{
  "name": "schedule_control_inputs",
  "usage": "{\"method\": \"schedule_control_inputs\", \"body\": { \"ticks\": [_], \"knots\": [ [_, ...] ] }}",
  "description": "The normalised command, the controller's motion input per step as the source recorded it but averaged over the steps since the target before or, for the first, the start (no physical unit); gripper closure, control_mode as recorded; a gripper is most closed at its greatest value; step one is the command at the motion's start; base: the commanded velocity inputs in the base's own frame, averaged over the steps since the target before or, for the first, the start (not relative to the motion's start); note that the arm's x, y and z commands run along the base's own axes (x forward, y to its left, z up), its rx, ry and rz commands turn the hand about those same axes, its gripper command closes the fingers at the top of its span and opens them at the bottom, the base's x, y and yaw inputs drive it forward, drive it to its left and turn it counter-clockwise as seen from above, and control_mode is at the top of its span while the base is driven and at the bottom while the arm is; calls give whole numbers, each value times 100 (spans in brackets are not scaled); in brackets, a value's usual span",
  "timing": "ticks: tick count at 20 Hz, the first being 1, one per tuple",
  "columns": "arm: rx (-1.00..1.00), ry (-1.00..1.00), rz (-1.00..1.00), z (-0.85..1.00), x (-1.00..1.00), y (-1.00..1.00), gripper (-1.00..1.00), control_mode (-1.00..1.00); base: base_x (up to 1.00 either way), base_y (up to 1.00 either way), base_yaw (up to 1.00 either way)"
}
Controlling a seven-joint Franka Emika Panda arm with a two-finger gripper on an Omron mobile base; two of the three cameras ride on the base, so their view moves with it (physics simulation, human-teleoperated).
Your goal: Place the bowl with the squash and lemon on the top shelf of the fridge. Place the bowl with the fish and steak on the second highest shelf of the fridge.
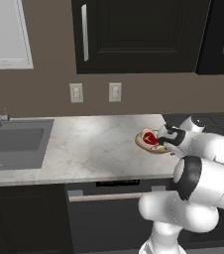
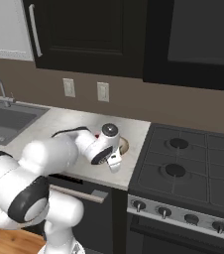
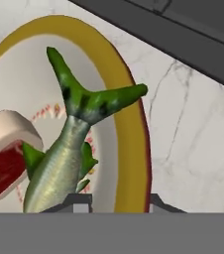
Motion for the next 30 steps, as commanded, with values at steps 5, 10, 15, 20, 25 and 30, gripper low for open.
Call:
{"method": "schedule_control_inputs", "body": {
  "ticks": [5,10,15,20,25,30],
  "knots": [
    [0,0,-12,82,-93,0,100,-100,0,0,0],
    [0,0,-7,99,-85,0,100,-100,0,0,0],
    [0,0,-4,99,-63,8,100,-100,0,0,0],
    [0,0,-2,91,-43,38,100,-100,0,0,0],
    [0,0,0,75,-44,18,100,-100,0,0,0],
    [3,-18,-1,5,-42,0,100,-100,0,0,0]
  ]
}}
